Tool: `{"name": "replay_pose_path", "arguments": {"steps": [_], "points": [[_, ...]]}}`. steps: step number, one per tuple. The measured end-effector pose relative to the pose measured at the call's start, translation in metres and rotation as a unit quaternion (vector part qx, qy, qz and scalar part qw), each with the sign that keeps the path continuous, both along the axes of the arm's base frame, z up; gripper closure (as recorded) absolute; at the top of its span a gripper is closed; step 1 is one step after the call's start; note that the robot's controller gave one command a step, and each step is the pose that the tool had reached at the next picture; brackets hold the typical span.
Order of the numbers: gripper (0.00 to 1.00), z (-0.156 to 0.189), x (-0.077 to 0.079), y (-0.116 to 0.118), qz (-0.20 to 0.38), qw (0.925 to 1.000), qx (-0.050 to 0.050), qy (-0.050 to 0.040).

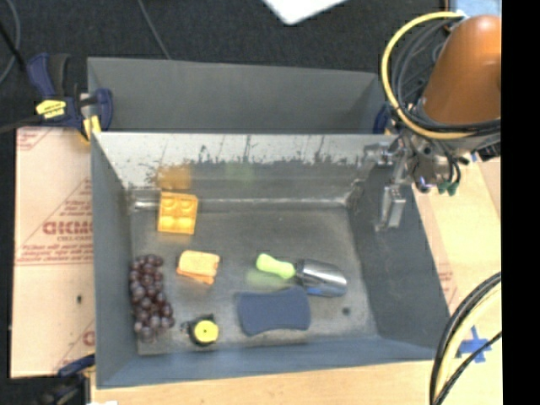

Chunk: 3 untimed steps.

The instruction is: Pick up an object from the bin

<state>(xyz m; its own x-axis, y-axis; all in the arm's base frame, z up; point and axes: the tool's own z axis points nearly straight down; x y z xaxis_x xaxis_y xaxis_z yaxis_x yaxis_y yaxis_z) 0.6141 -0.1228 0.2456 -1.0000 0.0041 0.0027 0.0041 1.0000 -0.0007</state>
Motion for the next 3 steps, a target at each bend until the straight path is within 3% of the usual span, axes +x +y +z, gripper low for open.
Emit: {"name": "replay_pose_path", "arguments": {"steps": [1, 2, 3], "points": [[0.00, 0.005, 0.001, 0.000, 0.001, 1.0000, -0.001, -0.0038], [0.00, -0.045, 0.008, 0.022, 0.004, 1.0000, -0.002, -0.0061], [0.00, -0.093, 0.000, 0.036, 0.007, 1.0000, -0.001, -0.0056]]}}
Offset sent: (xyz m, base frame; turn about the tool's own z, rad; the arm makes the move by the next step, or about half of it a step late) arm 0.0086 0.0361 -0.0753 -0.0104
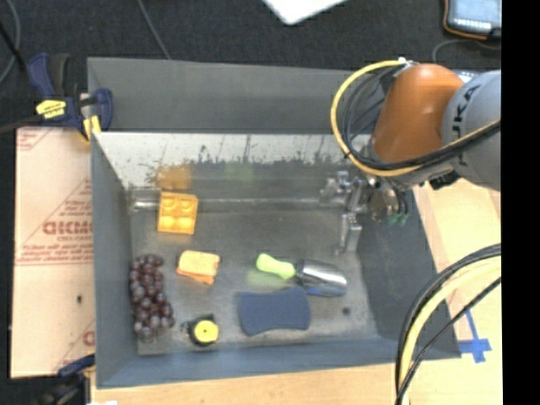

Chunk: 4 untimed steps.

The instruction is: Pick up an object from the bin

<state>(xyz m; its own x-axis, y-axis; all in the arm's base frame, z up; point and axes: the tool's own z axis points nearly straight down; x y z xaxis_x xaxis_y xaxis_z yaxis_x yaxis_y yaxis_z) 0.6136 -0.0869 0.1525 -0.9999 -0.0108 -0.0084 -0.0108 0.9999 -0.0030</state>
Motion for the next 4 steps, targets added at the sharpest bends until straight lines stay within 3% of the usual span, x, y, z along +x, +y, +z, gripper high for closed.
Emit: {"name": "replay_pose_path", "arguments": {"steps": [1, 2, 4], "points": [[0.00, -0.017, -0.015, 0.030, -0.052, 0.9986, 0.000, -0.0004], [0.00, -0.052, -0.020, 0.045, -0.057, 0.9984, 0.000, -0.0041], [0.00, -0.067, -0.025, 0.039, -0.056, 0.9984, 0.000, -0.0004]]}}
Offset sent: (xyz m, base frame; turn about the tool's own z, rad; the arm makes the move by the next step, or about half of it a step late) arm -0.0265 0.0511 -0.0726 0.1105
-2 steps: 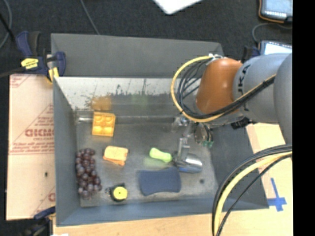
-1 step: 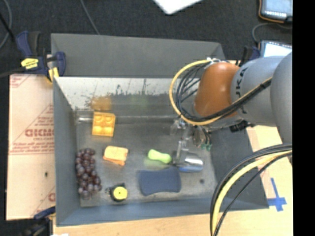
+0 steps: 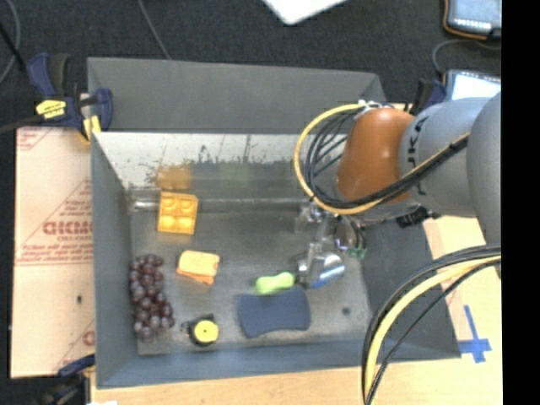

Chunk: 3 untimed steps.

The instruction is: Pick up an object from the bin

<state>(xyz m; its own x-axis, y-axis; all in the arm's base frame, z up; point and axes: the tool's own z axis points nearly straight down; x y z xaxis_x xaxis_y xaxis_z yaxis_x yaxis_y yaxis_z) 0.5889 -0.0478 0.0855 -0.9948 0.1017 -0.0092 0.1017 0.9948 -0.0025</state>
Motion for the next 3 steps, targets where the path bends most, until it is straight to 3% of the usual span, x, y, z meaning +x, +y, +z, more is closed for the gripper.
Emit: {"name": "replay_pose_path", "arguments": {"steps": [1, 2, 3], "points": [[0.00, 0.006, 0.004, 0.001, 0.136, 0.9907, -0.003, -0.0040], [0.00, -0.001, -0.013, 0.007, 0.213, 0.9769, -0.003, -0.0021], [0.00, -0.006, -0.026, -0.003, 0.084, 0.9964, -0.001, -0.0038]]}}
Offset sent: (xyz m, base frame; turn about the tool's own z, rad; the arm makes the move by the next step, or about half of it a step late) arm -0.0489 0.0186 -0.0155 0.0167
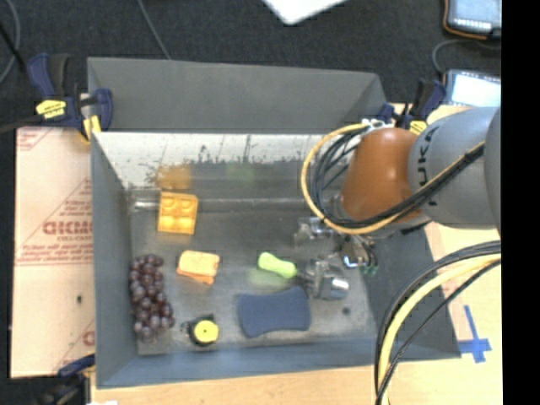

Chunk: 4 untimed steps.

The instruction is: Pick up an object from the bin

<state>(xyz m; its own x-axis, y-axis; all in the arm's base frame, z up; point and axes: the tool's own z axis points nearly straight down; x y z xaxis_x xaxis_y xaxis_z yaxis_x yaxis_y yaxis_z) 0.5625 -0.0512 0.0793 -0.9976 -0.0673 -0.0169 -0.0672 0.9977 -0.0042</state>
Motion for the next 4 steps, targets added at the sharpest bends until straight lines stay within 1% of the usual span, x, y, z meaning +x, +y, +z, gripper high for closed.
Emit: {"name": "replay_pose_path", "arguments": {"steps": [1, 2, 3, 4], "points": [[0.00, -0.003, -0.009, 0.006, -0.086, 0.9963, 0.001, 0.0001], [1.00, -0.009, -0.035, 0.051, -0.041, 0.9992, 0.001, -0.0013], [1.00, -0.009, -0.034, 0.051, -0.041, 0.9992, 0.001, -0.0013], [1.00, 0.188, -0.032, 0.067, -0.031, 0.9995, 0.001, -0.0013]]}}
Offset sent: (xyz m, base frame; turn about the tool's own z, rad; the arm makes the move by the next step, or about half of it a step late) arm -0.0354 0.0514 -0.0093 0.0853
